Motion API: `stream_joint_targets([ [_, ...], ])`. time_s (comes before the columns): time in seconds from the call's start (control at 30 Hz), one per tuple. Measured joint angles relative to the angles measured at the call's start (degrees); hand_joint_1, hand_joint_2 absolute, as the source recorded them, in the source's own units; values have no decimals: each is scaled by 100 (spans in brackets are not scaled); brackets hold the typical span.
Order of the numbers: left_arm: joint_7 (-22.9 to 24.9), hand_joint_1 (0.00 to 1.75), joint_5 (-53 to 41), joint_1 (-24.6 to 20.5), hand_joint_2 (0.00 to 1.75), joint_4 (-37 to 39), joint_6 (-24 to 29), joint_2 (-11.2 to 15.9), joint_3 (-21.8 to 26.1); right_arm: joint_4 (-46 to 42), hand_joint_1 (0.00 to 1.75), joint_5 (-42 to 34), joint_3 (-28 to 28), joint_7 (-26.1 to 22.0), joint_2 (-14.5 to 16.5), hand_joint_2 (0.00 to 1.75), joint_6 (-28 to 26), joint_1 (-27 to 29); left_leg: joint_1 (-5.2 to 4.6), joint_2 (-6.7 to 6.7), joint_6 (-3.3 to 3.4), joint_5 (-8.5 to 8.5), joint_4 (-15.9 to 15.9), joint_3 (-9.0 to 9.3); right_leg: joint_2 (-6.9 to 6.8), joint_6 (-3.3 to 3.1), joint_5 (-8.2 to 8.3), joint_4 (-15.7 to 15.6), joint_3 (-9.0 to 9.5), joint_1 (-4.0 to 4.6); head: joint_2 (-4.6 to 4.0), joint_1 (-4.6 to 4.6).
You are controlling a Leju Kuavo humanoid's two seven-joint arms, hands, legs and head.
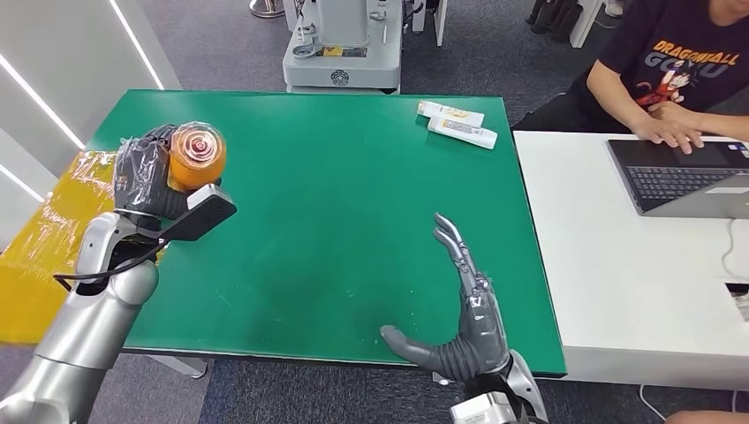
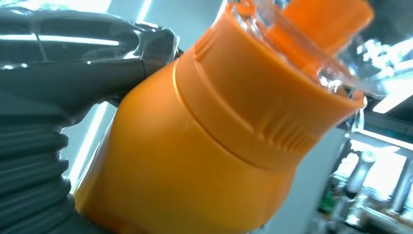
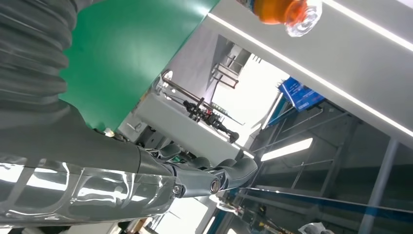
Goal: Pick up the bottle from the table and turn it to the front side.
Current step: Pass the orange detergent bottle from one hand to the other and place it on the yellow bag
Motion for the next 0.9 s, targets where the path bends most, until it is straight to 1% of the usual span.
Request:
stream_joint_targets([
  [0.13,208,175,-817,-78,175,59,-143,132,-156,-33,0,13,-35,-3,46,175,158,15,0,2,-2,-1,0,0,3,0,0,0,0,0,0,0],
  [0.3,244,175,-1637,-83,175,149,-528,274,-358,-56,0,1,-100,-26,112,175,340,23,0,2,-4,-3,0,-1,3,-1,-1,-1,-1,0,0,1],
  [0.47,234,175,-2003,-81,175,327,-816,349,-499,-96,0,-7,-136,-42,162,175,429,51,0,2,-4,-3,0,-1,4,-1,-1,-1,-1,0,0,2],
  [0.63,298,175,-2347,-84,175,617,-833,382,-626,-133,0,17,-163,-12,206,175,497,90,0,2,-4,-3,0,0,4,-2,-2,-1,-1,0,0,1],
  [0.9,278,175,-2379,-161,175,1192,-920,324,-723,-197,0,50,-182,29,239,175,526,156,0,2,-4,-3,0,-1,4,-2,-2,-1,-2,0,0,1],
])
